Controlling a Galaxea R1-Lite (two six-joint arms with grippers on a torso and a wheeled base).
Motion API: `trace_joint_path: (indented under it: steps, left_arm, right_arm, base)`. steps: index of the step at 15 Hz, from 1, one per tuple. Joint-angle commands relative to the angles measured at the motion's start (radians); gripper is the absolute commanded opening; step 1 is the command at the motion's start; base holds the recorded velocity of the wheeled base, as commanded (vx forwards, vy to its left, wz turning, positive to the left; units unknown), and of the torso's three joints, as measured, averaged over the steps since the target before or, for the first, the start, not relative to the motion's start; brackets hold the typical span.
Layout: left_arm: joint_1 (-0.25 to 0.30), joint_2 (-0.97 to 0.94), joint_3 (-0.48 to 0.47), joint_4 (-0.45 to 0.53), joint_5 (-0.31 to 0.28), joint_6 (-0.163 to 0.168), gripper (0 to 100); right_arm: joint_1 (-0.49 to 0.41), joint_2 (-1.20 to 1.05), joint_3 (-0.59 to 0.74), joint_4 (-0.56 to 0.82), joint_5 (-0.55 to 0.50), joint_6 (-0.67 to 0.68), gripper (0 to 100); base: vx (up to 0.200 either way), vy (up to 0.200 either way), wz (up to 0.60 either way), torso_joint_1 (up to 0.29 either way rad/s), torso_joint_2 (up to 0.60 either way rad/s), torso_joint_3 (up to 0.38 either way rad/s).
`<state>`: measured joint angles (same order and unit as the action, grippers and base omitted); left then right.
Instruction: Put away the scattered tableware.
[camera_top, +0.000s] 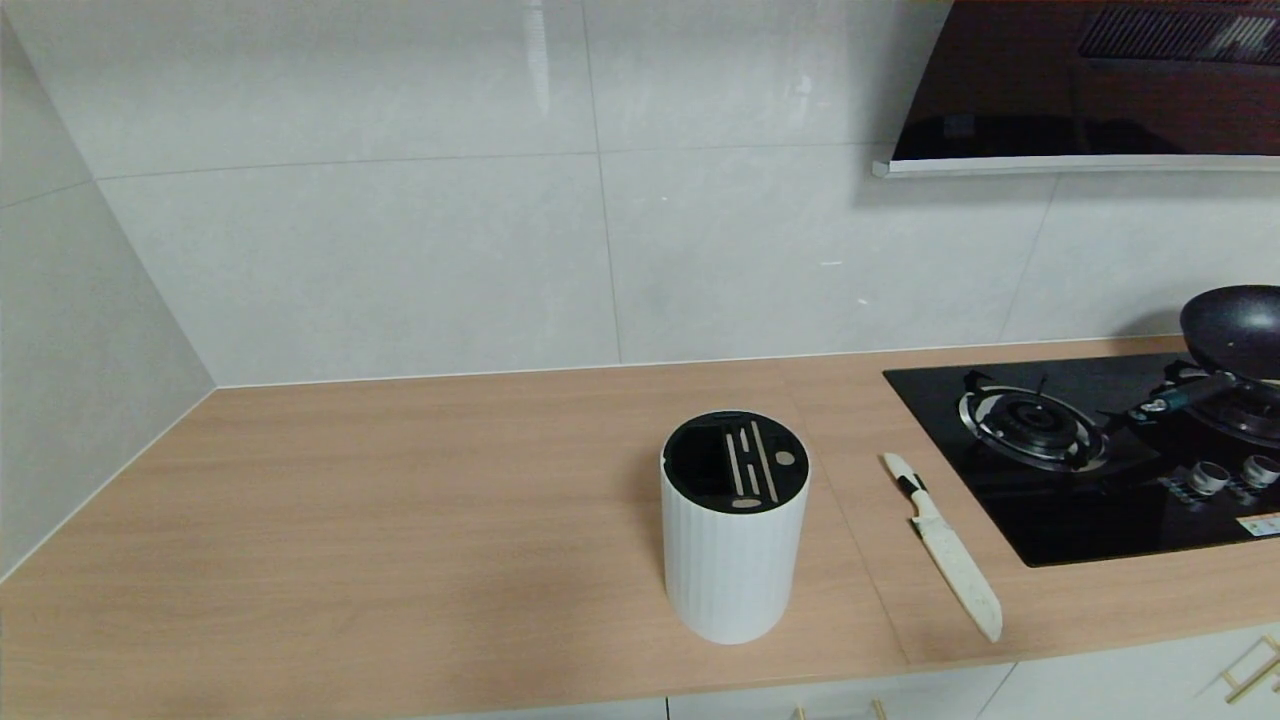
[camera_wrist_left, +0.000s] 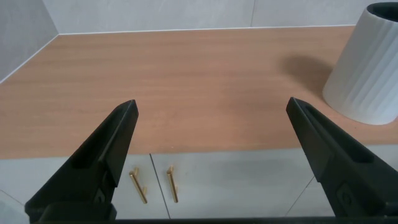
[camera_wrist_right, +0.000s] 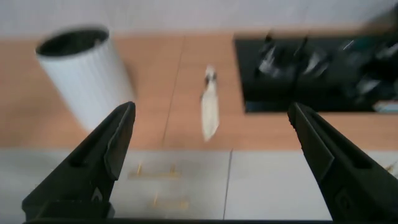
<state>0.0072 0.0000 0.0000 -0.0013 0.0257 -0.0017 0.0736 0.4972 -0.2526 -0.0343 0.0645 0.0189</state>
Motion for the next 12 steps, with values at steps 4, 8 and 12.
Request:
trace_joint_path:
  steps: [4,8,12]
  left_arm:
    - [0.000,0.000,0.000,0.000,0.000,-0.001,100]
    - [0.000,0.000,0.000,0.000,0.000,-0.001,100]
    - [0.000,0.000,0.000,0.000,0.000,-0.001,100]
  right_arm:
    - [0.054,1.024,-0.203,-0.362,0.012,-0.039,100]
    - [0.055,1.261,-0.330,-0.398,0.012,-0.045,100]
    - [0.066,1.413,-0.445,-0.401,0.005,-0.047,100]
  base:
    - [0.000,0.000,0.00,0.000,0.00,0.000]
    - [0.000,0.000,0.00,0.000,0.00,0.000]
    - [0.000,0.000,0.00,0.000,0.00,0.000]
